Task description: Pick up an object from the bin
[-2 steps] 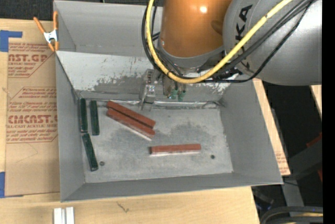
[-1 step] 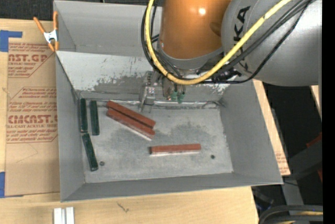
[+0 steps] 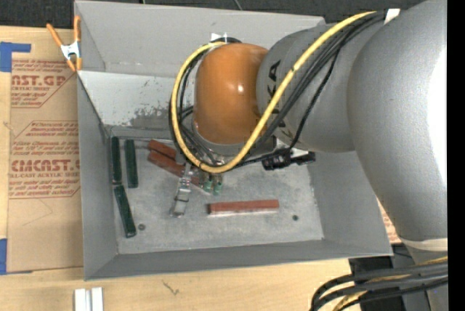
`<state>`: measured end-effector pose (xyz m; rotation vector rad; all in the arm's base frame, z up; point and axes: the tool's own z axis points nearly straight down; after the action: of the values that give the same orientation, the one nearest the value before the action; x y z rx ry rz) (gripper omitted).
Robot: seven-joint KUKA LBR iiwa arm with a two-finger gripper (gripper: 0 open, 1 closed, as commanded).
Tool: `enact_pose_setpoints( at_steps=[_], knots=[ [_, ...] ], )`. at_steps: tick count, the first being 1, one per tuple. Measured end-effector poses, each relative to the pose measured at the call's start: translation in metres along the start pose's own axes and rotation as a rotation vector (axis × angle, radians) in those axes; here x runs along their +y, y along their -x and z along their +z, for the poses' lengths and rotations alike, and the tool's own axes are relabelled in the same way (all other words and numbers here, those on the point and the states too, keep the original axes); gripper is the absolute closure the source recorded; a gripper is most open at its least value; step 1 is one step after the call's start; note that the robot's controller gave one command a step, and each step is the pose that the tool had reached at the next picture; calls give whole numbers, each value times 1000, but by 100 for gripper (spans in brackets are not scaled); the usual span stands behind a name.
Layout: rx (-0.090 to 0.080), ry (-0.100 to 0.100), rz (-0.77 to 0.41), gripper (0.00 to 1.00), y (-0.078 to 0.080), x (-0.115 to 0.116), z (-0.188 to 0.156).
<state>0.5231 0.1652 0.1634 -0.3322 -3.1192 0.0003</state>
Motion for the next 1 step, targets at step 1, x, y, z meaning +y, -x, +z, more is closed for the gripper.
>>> enact_pose_setpoints(
  at_steps=[1],
  knots=[
    [-5,2,0,0,2,0,-2]
  ],
)
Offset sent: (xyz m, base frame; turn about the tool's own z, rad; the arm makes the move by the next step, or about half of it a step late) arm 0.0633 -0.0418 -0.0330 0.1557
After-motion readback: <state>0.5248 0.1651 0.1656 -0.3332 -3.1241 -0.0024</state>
